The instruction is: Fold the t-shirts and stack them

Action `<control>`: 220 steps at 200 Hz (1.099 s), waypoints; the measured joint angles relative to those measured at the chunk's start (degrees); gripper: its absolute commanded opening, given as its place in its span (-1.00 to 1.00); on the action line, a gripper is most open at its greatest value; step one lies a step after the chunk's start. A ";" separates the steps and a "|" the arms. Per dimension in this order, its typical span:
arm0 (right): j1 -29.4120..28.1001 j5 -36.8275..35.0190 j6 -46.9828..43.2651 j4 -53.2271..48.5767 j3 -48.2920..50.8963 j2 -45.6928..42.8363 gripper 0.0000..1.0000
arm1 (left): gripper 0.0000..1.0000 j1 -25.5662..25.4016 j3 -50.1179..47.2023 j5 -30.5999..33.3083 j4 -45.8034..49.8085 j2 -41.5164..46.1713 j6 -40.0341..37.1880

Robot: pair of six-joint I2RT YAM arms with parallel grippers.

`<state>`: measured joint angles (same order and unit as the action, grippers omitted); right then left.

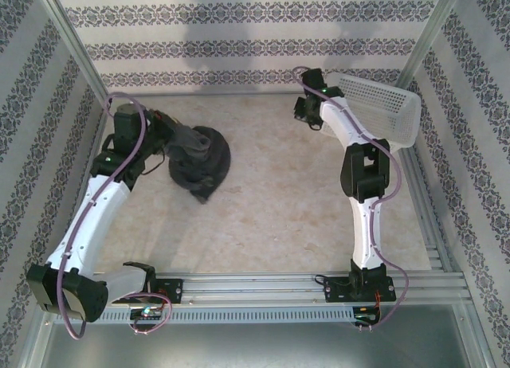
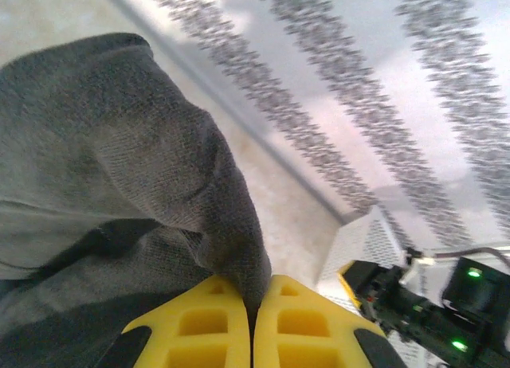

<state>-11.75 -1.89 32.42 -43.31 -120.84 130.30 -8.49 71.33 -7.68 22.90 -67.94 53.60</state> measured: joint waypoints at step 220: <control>-18.10 11.47 -0.17 20.48 37.66 -27.19 0.34 | -0.89 -1.14 10.05 -7.37 -0.24 -13.88 -6.14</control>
<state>-29.85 9.58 32.25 -22.83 -83.18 103.11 -9.63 81.38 -15.05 22.65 -81.82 47.46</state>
